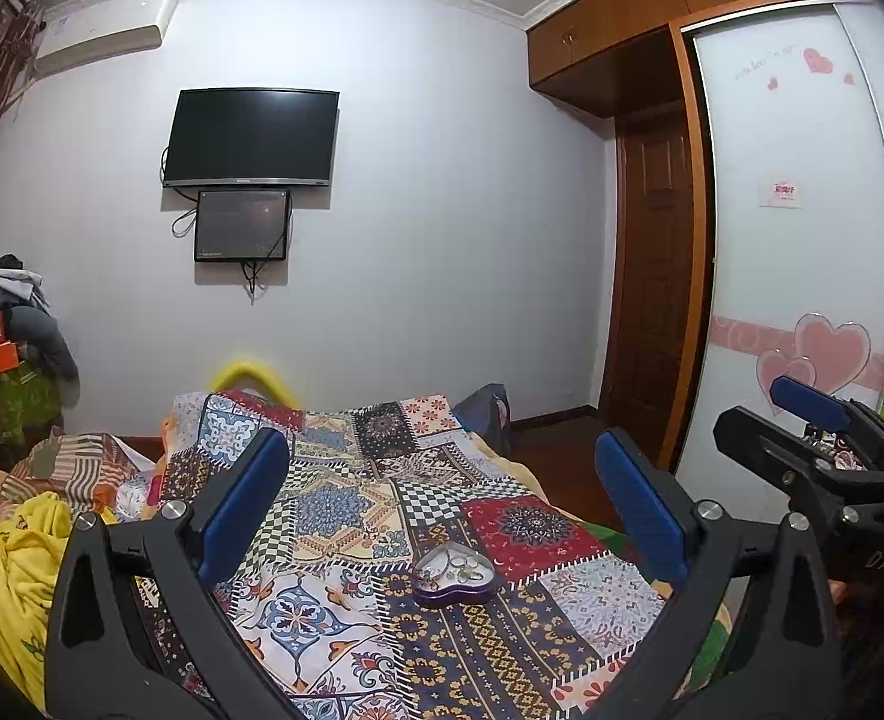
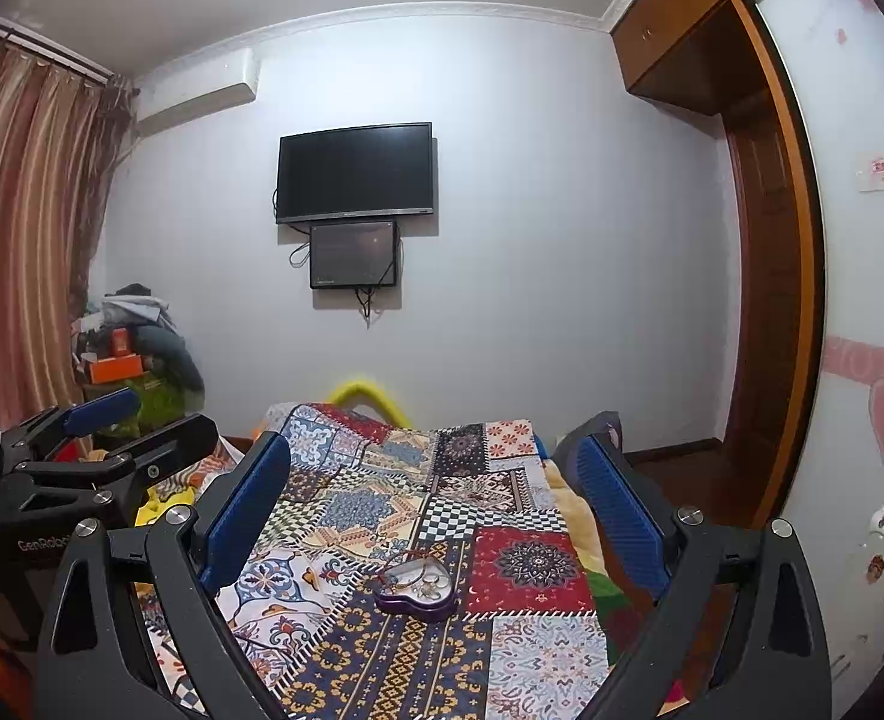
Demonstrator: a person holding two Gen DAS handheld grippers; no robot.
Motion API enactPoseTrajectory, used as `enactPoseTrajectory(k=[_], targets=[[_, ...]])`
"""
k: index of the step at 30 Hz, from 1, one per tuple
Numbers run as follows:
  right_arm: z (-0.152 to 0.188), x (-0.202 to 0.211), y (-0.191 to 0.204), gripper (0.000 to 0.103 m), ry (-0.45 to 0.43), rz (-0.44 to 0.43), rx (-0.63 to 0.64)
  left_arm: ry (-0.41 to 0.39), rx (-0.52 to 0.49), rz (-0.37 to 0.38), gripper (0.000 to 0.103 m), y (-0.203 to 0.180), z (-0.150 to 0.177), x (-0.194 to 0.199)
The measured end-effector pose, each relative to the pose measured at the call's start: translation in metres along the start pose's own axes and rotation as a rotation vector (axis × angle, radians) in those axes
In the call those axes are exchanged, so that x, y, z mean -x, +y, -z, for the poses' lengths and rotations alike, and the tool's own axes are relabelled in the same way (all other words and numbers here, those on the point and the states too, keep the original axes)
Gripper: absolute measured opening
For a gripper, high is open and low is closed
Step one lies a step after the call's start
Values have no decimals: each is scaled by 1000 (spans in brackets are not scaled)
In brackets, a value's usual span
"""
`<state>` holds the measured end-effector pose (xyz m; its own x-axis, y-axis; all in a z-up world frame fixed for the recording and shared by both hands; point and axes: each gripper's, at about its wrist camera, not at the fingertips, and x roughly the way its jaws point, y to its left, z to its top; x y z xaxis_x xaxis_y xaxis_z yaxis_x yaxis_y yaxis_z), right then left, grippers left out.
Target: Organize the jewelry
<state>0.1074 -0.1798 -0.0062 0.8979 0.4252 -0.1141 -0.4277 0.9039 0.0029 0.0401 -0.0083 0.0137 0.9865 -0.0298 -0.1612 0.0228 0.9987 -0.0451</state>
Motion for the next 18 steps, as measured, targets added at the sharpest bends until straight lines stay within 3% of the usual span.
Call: enactPoseTrajectory(k=[18], targets=[[0, -3, -2, 95, 5, 3, -2, 10, 11, 8, 103, 0, 1, -3]])
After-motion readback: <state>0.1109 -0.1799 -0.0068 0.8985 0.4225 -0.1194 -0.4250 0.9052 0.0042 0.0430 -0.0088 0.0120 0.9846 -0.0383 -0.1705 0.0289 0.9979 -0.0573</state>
